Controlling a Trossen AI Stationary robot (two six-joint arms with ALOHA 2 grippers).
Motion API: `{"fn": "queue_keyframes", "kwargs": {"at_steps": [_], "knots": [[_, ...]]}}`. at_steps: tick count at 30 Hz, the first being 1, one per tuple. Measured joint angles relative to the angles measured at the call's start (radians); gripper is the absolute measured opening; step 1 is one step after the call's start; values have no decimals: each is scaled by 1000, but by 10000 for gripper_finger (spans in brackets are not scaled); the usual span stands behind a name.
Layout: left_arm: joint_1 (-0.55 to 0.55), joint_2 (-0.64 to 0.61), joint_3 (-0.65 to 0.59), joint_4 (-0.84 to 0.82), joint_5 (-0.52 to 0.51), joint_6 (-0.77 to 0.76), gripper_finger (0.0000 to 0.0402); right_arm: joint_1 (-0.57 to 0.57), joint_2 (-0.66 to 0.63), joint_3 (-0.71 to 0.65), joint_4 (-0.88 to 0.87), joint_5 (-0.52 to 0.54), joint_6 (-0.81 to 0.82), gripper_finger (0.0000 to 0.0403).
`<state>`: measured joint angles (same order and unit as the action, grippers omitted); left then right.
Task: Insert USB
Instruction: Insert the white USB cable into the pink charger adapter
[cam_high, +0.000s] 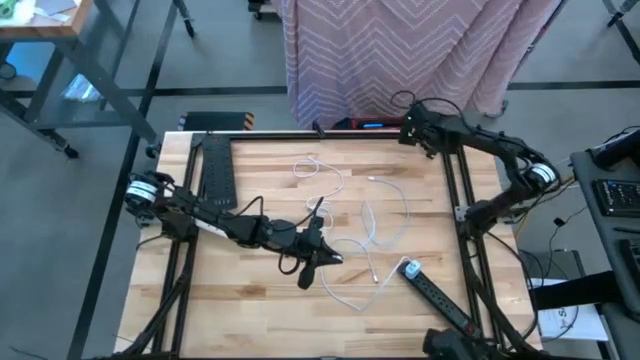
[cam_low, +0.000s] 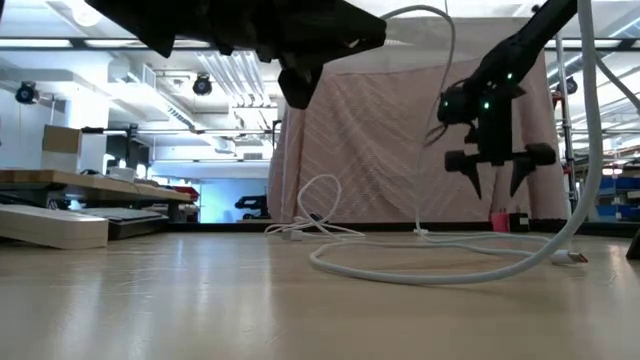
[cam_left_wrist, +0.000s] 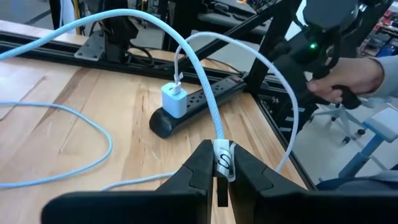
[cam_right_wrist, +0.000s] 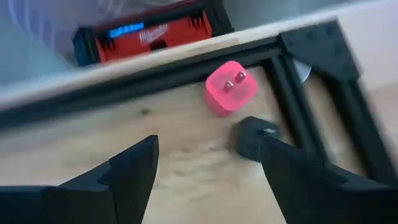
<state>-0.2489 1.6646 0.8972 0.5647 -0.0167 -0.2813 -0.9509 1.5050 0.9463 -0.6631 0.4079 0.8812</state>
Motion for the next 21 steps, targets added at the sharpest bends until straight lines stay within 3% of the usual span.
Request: {"fn": "queue_keyframes", "kwargs": {"at_steps": [9, 21], "knots": [[-5, 0, 6, -6, 0, -19, 15, 13, 93, -7, -41, 94, 228, 247], [-18, 0, 6, -5, 0, -31, 15, 17, 204, 20, -69, 215, 344, 219]]}}
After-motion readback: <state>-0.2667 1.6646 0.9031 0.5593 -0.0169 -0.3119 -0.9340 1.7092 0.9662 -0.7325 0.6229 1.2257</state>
